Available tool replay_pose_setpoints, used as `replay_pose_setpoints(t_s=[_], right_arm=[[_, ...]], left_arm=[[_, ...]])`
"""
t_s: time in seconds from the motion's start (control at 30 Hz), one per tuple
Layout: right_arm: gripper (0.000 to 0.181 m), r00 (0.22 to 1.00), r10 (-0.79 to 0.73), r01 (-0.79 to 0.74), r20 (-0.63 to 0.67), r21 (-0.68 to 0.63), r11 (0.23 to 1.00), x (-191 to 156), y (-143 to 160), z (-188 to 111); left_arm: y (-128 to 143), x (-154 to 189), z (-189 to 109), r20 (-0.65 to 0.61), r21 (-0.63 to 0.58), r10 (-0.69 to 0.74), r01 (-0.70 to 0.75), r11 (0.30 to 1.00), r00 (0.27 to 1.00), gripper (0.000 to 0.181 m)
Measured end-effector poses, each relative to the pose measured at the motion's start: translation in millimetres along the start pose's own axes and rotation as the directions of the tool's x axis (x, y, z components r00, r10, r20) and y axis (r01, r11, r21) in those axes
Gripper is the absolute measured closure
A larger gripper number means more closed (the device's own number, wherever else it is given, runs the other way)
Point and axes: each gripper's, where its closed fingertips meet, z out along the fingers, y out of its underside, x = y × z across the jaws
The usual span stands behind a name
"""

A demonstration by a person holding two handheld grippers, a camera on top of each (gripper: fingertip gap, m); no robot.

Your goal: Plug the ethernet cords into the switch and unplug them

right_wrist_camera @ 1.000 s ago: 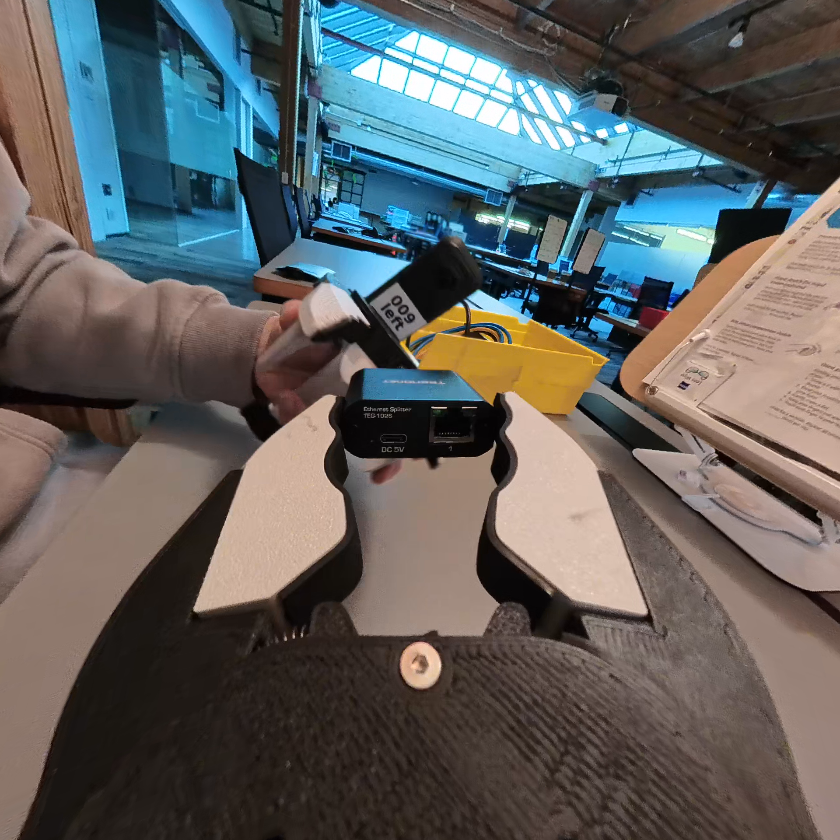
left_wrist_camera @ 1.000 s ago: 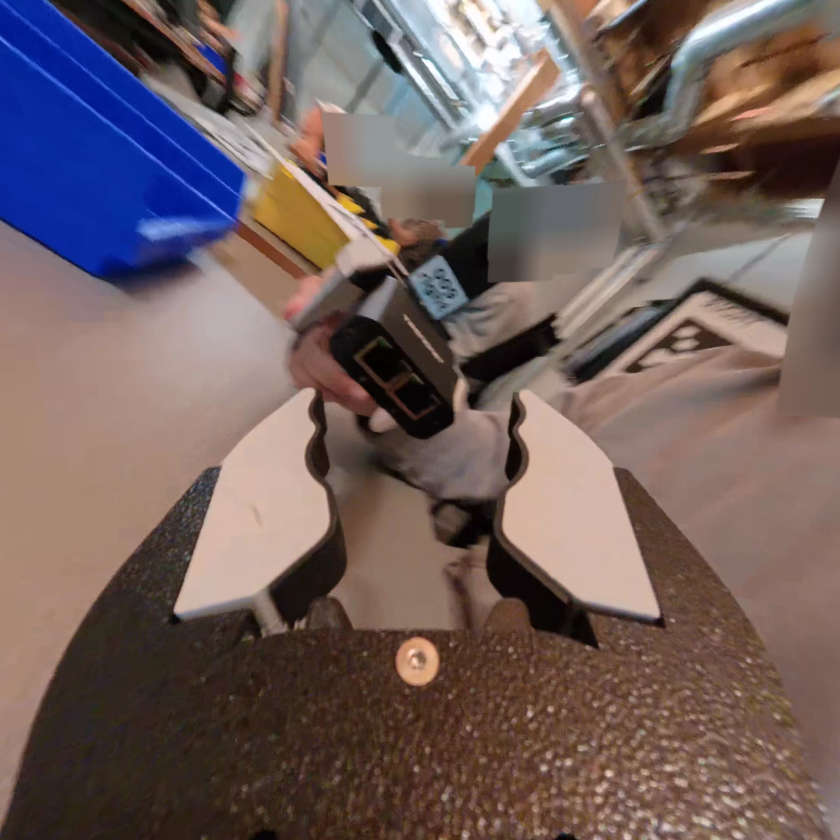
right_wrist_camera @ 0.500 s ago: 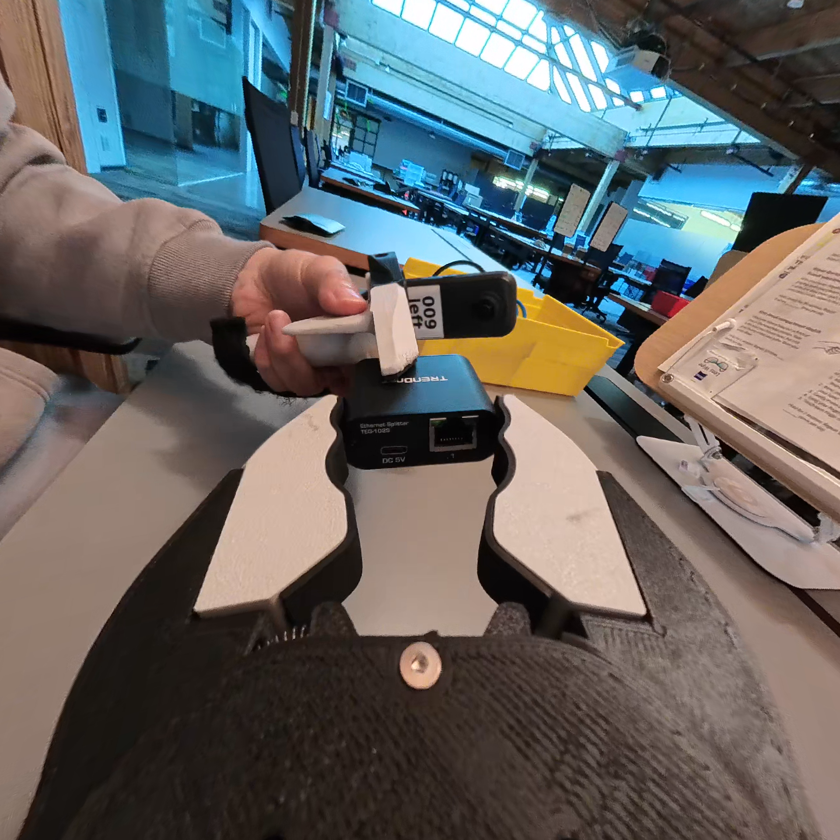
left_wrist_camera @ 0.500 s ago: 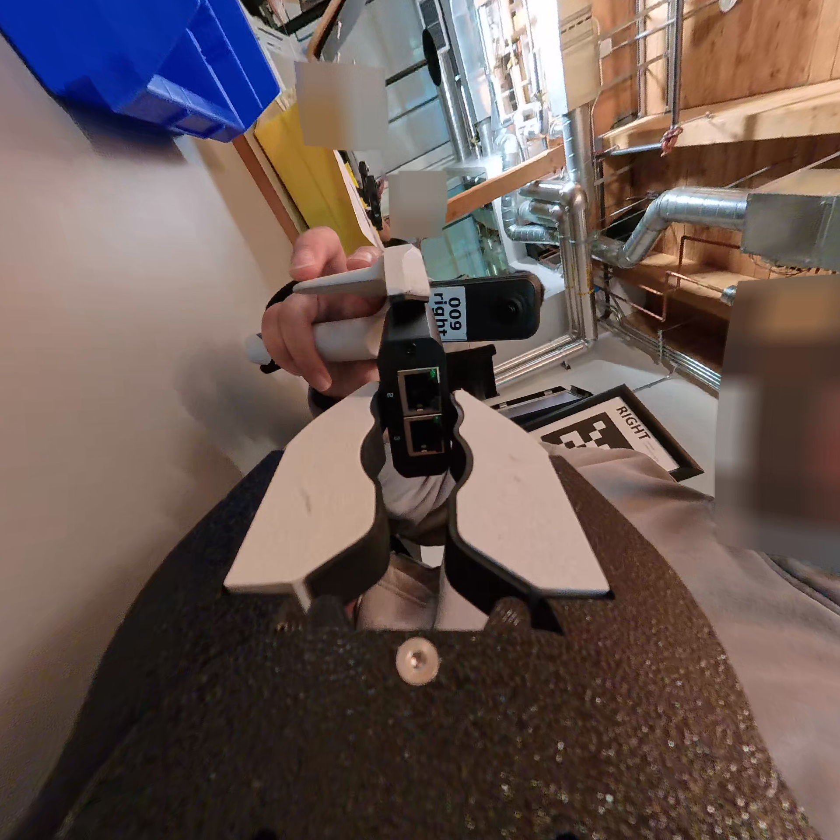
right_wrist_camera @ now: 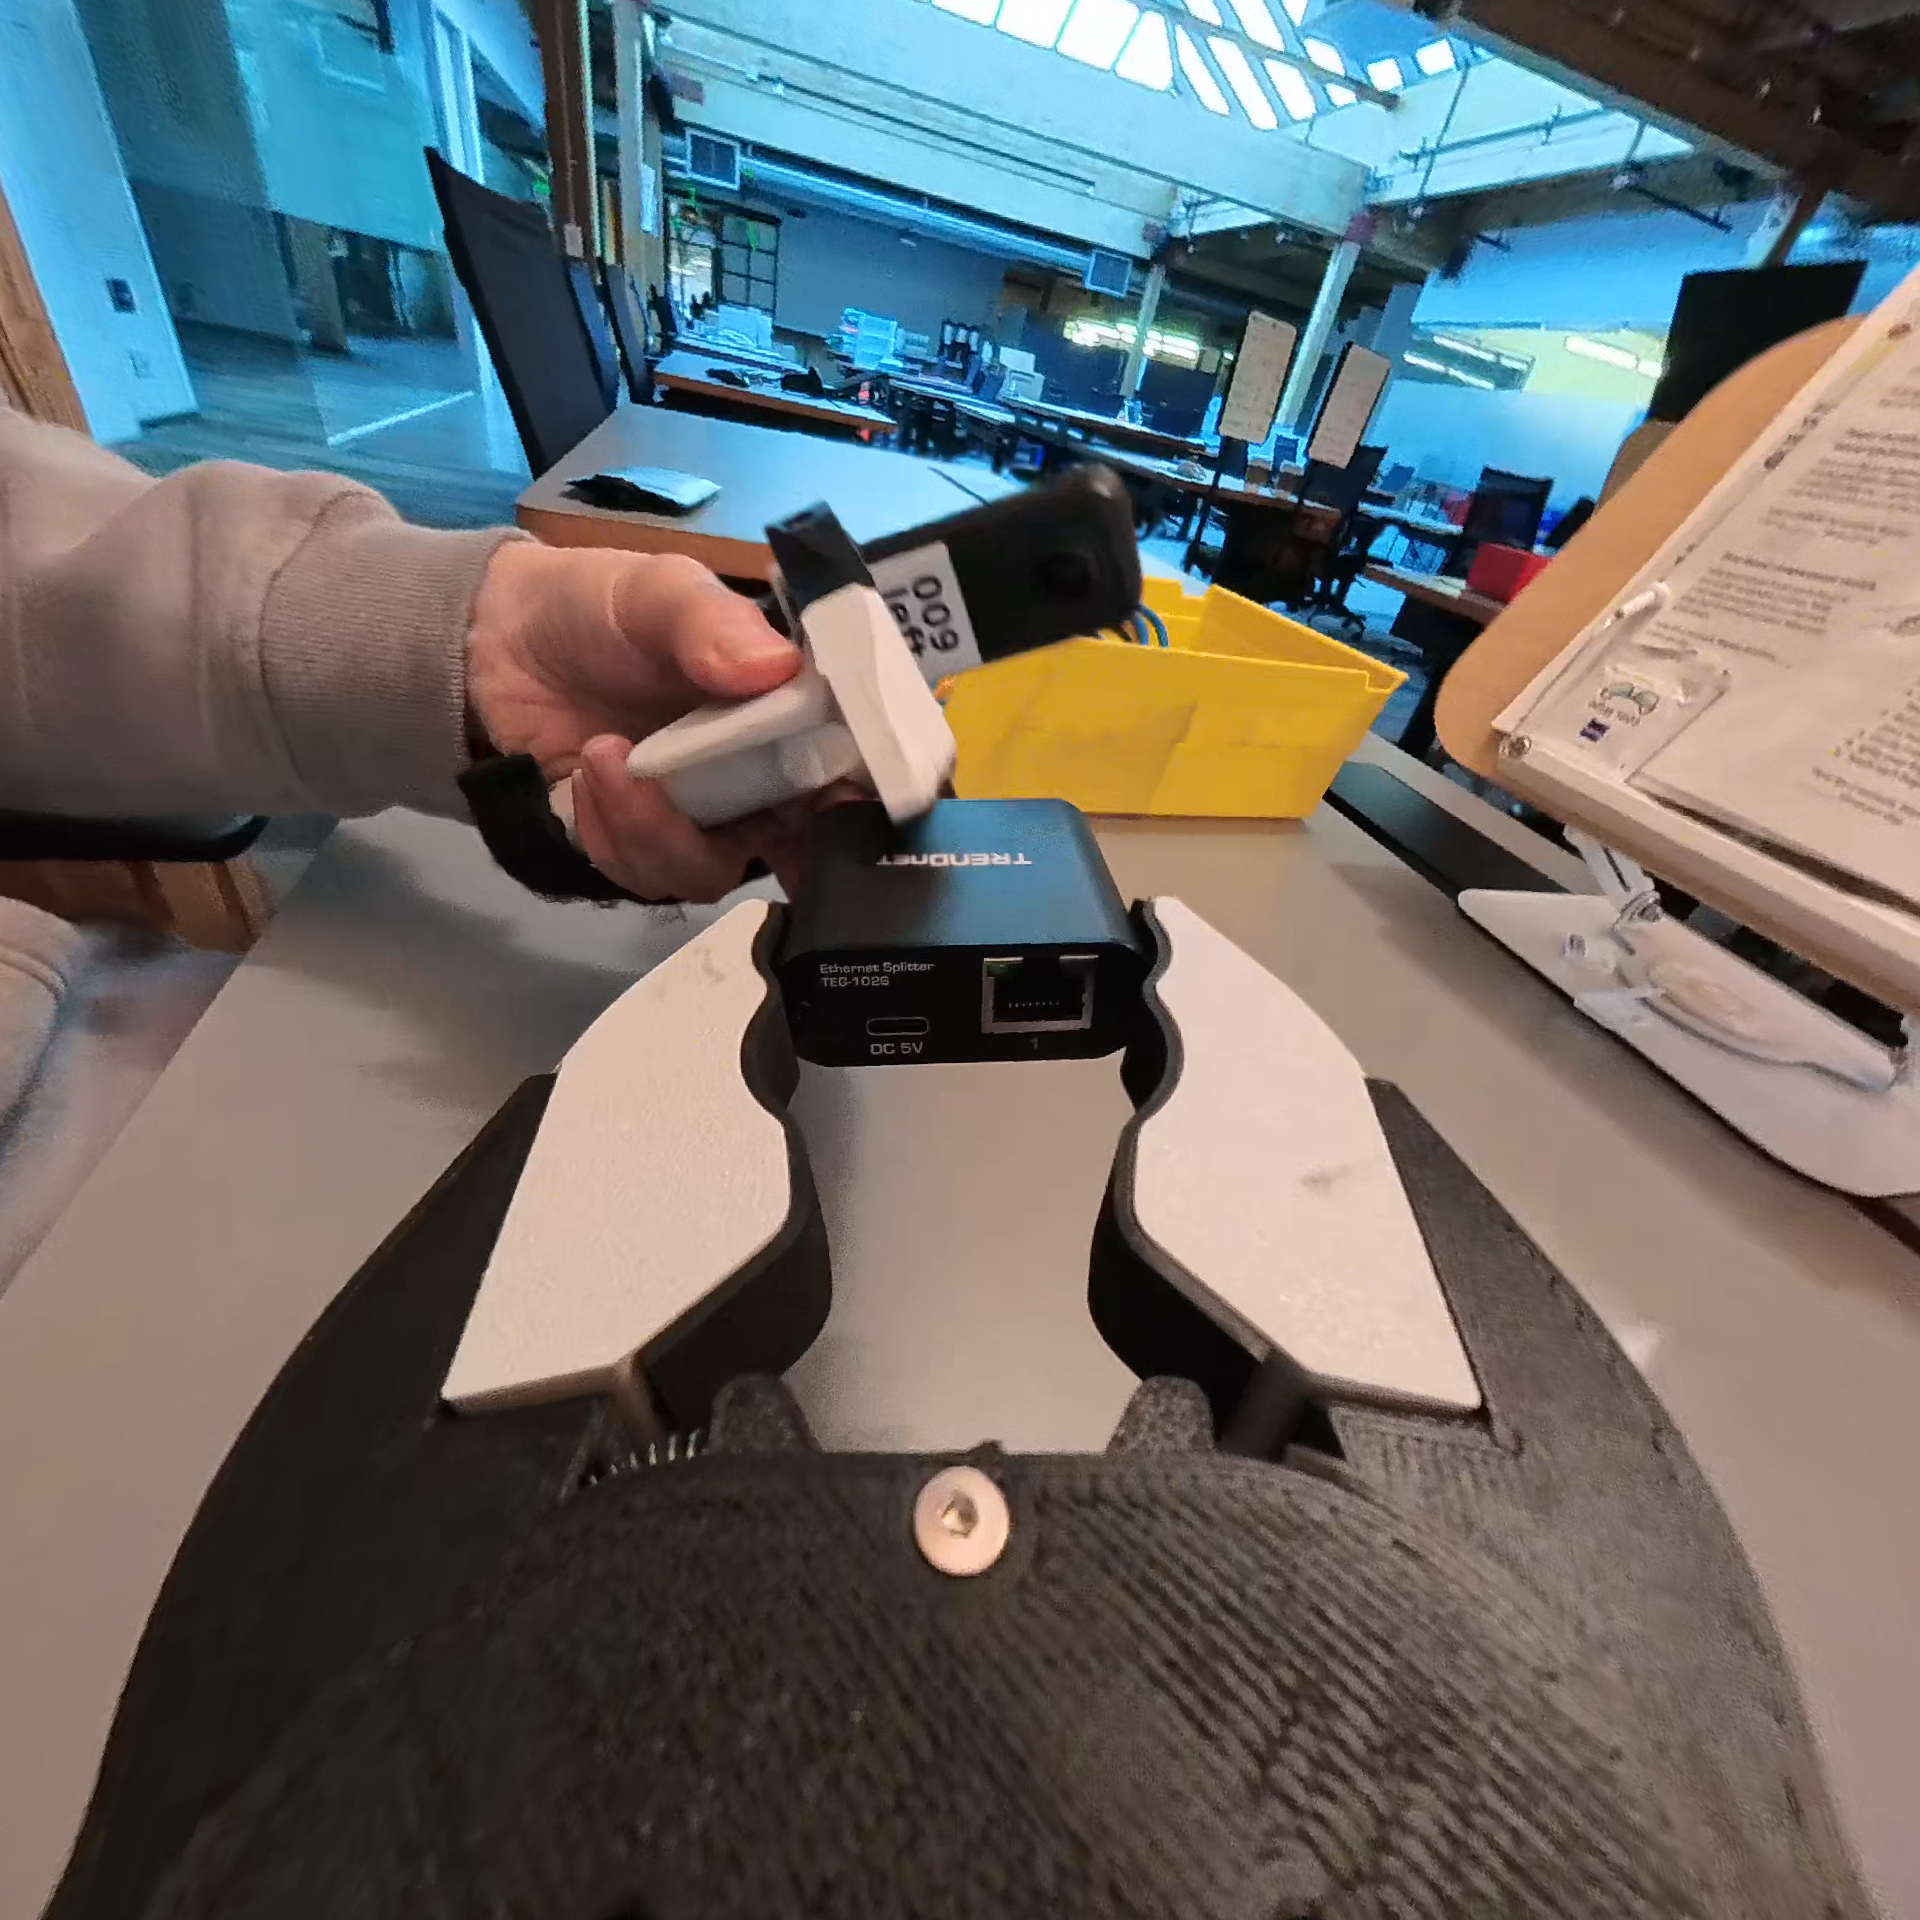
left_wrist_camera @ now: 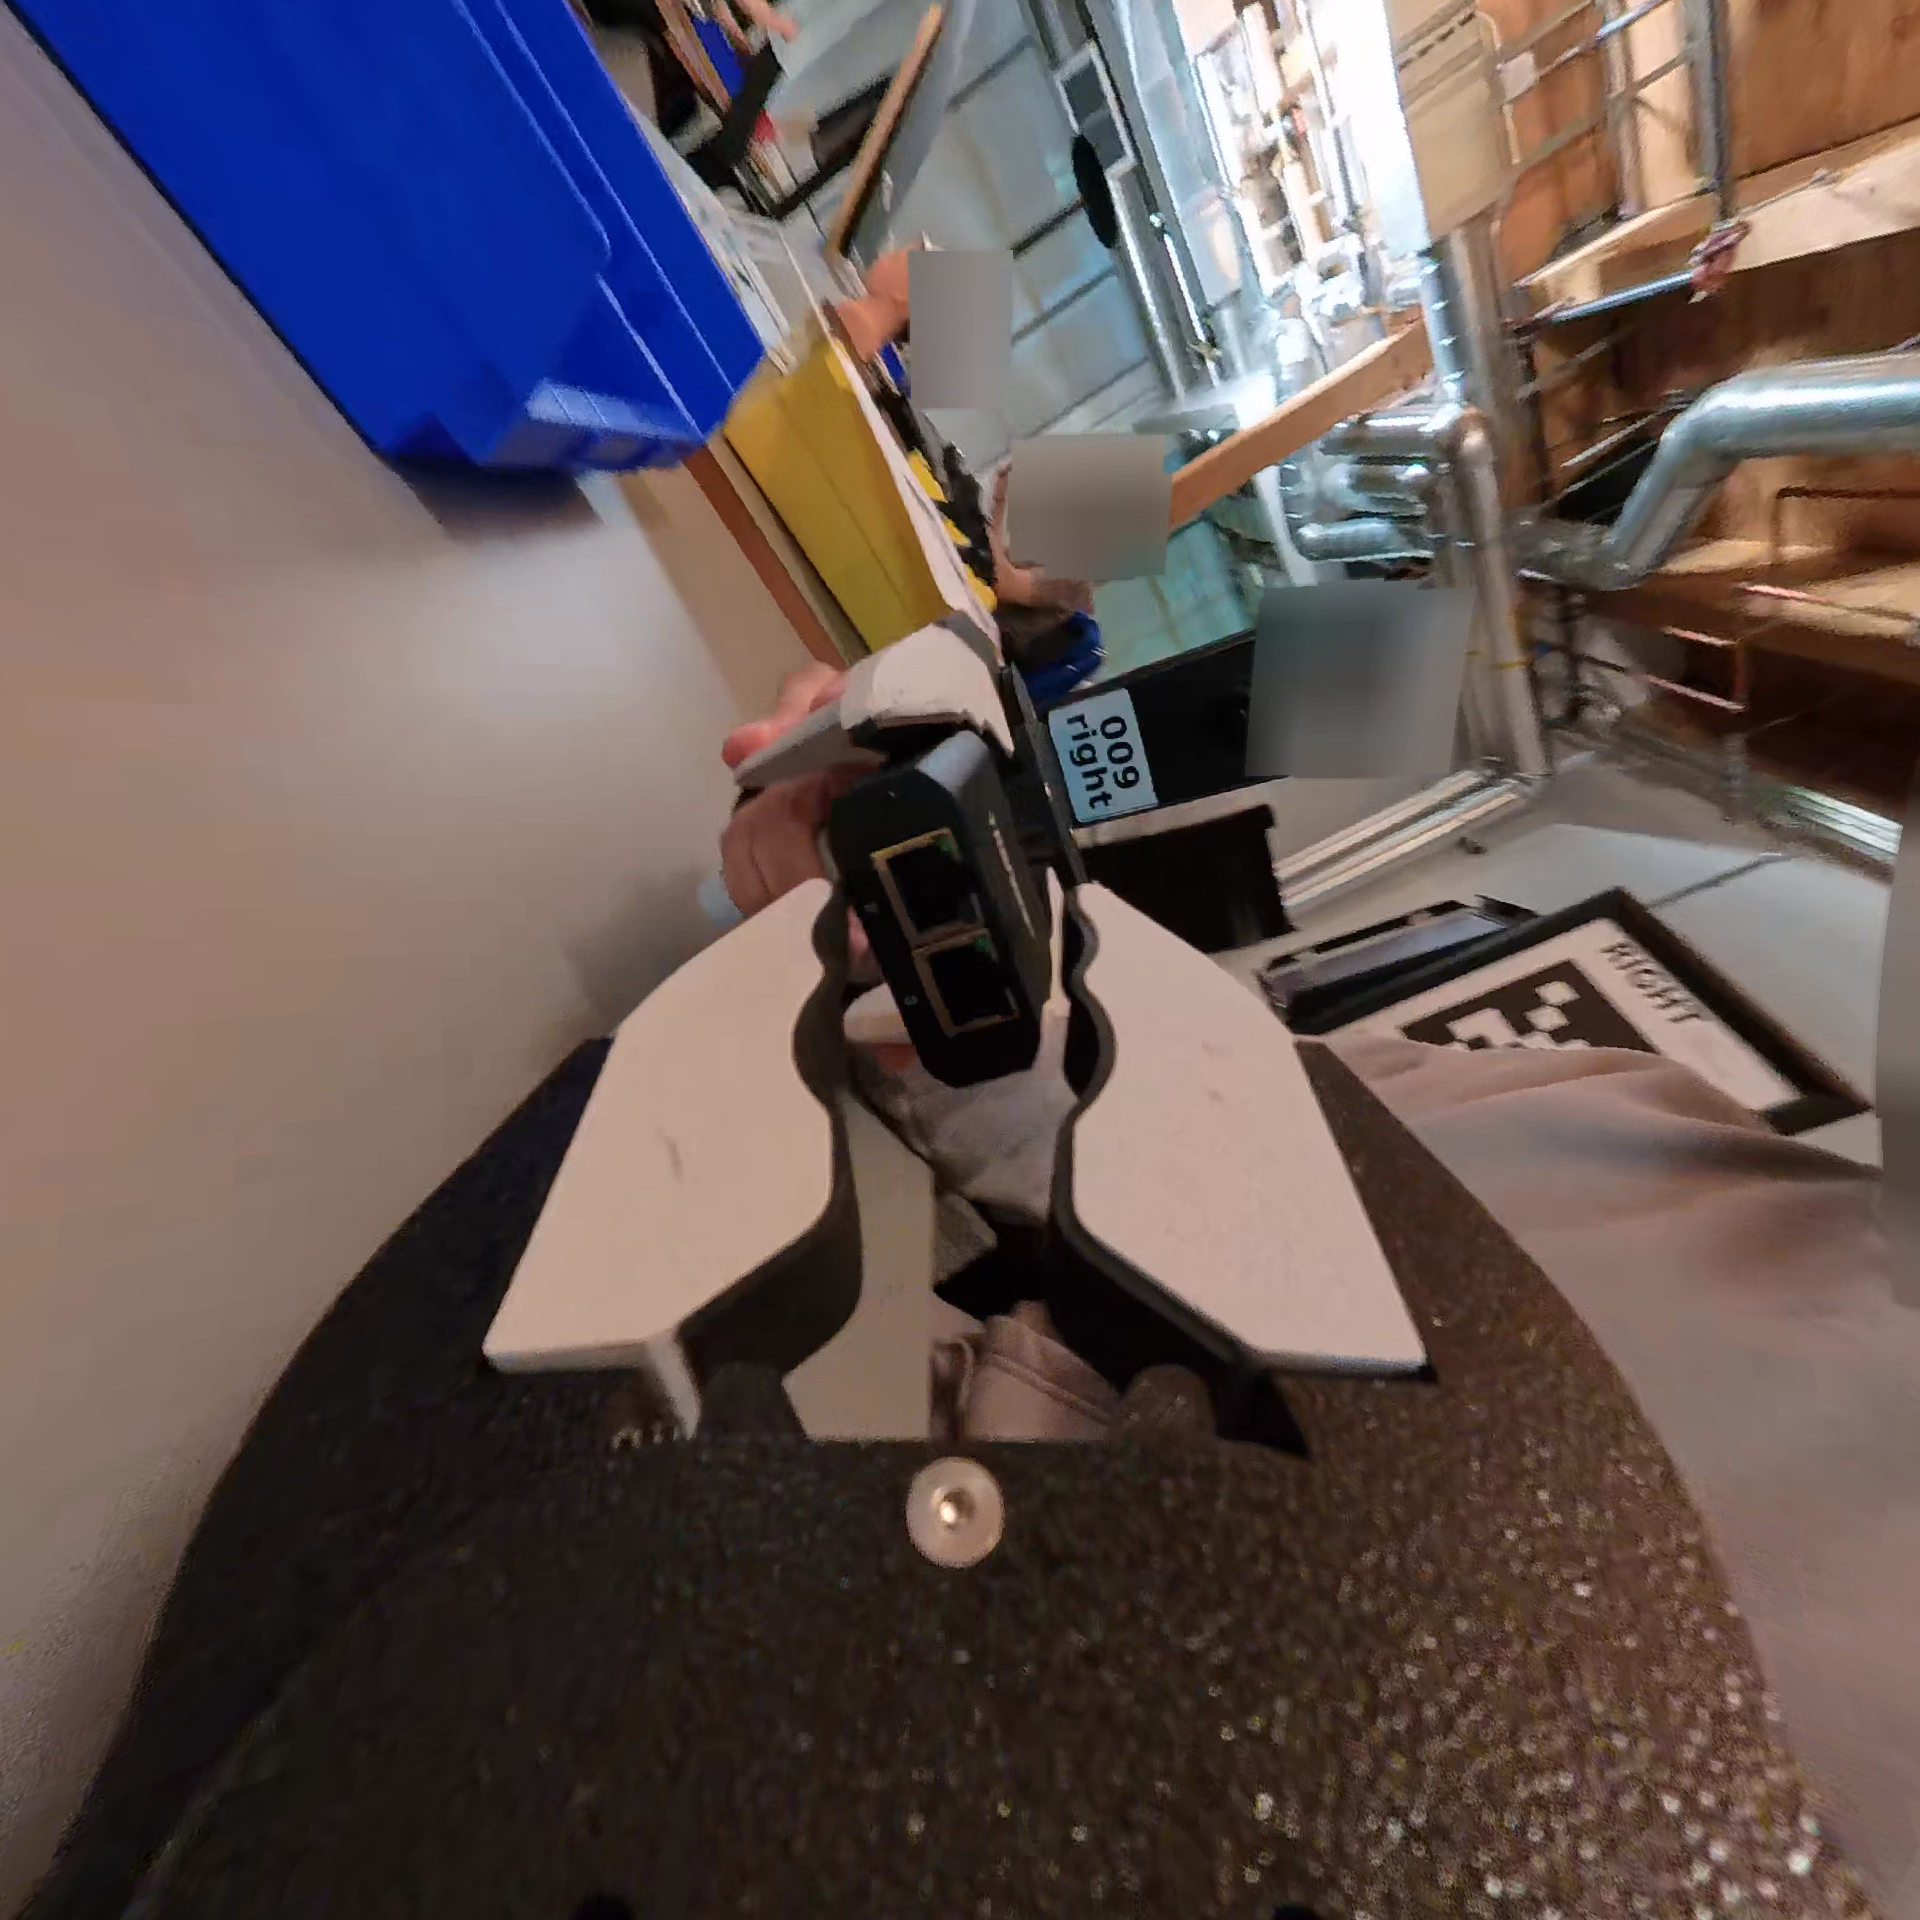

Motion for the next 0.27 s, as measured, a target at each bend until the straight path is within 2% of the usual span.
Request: replay_pose_setpoints(t_s=[0.03,0.1,0.17,0.23,0.27], right_arm=[[0.119,0.999,0.032,-0.031,-0.007,0.005,0.999,3.4,1.8,-1.4],[0.119,0.995,0.100,-0.098,-0.030,0.052,0.994,12.7,2.5,-6.6],[0.119,0.986,0.159,-0.154,-0.045,0.098,0.983,21.5,3.5,-12.9],[0.119,0.980,0.188,-0.180,-0.059,0.118,0.977,27.6,5.6,-17.3],[0.119,0.980,0.188,-0.180,-0.066,0.111,0.977,29.0,8.2,-17.8]], left_arm=[[-4.4,0.9,-3.8,0.022,0.023,0.037,-0.037,0.999,0.999,0.137],[-11.7,4.4,-15.5,0.078,0.042,0.120,-0.123,0.992,0.990,0.136],[-22.8,7.4,-35.6,0.180,0.047,0.218,-0.230,0.972,0.959,0.133],[-40.5,7.3,-70.2,0.348,0.030,0.322,-0.354,0.935,0.881,0.133],[-51.1,2.9,-95.3,0.465,-0.006,0.372,-0.418,0.909,0.803,0.134]])
